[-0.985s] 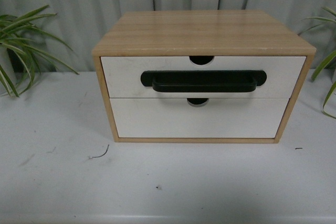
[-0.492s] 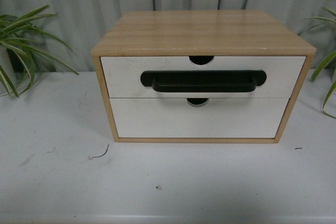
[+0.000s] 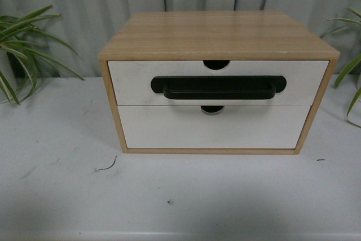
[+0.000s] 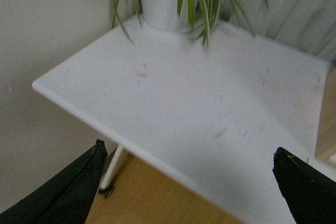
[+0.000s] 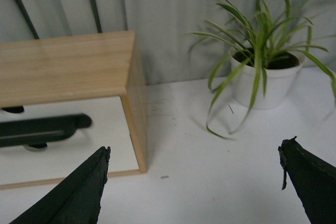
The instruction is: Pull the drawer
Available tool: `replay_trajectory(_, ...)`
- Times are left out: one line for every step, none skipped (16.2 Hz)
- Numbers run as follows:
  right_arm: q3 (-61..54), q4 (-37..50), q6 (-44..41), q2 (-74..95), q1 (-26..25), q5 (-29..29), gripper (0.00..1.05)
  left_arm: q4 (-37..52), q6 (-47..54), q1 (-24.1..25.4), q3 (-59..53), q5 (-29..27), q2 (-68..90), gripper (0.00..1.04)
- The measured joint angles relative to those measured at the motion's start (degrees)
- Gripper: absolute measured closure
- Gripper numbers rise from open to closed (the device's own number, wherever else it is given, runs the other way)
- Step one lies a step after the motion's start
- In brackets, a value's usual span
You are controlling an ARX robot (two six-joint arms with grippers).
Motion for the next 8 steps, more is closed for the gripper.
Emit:
replay_trajectory(3.1,6.2,-0.4,8.2,0.7,-0.9,0.06,5.6,-0.2,0.7,2.1,2.3,4.2,0.07)
replay_trajectory(6.5,10.6,-0.3,16.0,1.3,-2.0,0.06,11.9,-0.2,2.3,5.0,5.6,11.1,0.07)
replay_trajectory(11.1,14.3,-0.5,24.1,2.4,-2.0,0.06,17.6,0.1,3.4,7.6,7.8,18.6,0.07)
replay_trajectory(16.4,16.8,-1.1,31.7,3.8,-2.2,0.06,22.4,0.4,3.5,11.1,9.7,26.2,0.07)
replay_trajectory(22.1,16.8,-1.5,38.1,5.2,-2.3,0.06,25.7,0.5,2.9,15.3,11.4,32.8,0.07)
replay_trajectory(27.6,17.3,-2.4,44.0,6.6,-2.2,0.06,27.7,0.8,1.9,20.2,12.7,38.7,0.07)
replay_trajectory(32.5,16.7,-3.0,48.9,7.6,-2.5,0.06,29.1,0.9,0.8,24.6,13.9,43.8,0.07)
replay_trajectory(35.8,17.0,-4.4,52.0,8.5,-2.5,0.06,29.6,1.4,-0.7,28.3,14.8,48.1,0.07)
